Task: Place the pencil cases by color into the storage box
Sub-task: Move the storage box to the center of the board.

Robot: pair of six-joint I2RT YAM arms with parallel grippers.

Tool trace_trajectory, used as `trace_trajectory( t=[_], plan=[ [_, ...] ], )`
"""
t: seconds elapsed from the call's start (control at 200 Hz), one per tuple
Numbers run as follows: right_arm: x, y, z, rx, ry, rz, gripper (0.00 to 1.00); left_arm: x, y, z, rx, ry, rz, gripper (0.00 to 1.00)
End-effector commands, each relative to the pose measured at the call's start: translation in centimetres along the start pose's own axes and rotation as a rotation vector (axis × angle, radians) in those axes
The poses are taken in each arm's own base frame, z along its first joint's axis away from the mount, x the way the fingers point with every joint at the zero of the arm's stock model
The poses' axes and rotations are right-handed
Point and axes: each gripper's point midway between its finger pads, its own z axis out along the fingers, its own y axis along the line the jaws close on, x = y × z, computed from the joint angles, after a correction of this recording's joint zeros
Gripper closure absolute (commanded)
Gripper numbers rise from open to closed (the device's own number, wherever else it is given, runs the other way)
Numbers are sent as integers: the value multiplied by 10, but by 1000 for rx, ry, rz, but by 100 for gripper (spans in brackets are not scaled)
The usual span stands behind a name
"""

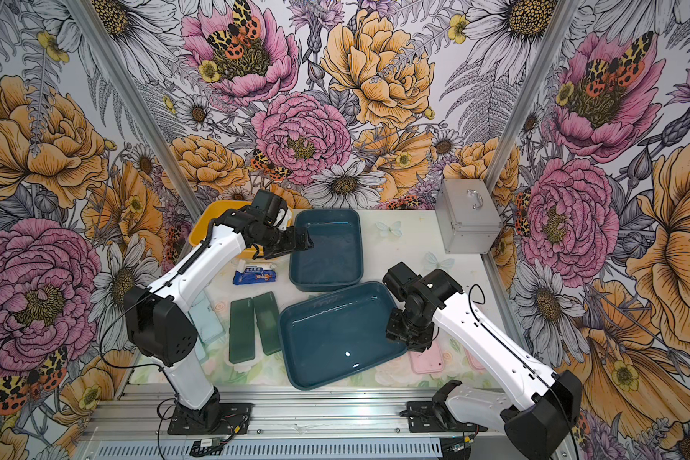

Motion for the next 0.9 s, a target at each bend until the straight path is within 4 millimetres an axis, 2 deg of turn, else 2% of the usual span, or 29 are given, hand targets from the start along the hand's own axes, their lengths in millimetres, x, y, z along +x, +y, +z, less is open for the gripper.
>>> trace_trajectory(
  t=[0.0,0.105,0.21,0.275,0.41,0.515,0.62,0.77,0.896],
  plan=[
    [-5,11,0,-43,-39,82,48,1,-2,-17,-31,-62,-27,1],
    [-4,10,5,-45,-80,154,44,16,3,-33,-47,-72,-82,1],
    [-1,10,6,-66,-143,276,39,35,9,-59,-47,-107,-102,1],
    [2,10,6,-83,-190,360,37,50,20,-73,-53,-127,-125,1],
    [4,23,8,-149,-296,480,36,88,41,-86,-46,-124,-149,1],
    [12,38,20,-138,-311,527,32,112,45,-96,-2,-111,-154,1],
    [22,64,31,-140,-319,522,26,126,45,-105,39,-105,-141,1],
    [36,98,45,-148,-332,524,20,137,44,-109,68,-91,-123,1],
    [47,114,54,-149,-339,537,17,140,42,-115,79,-98,-105,1]
  ],
)
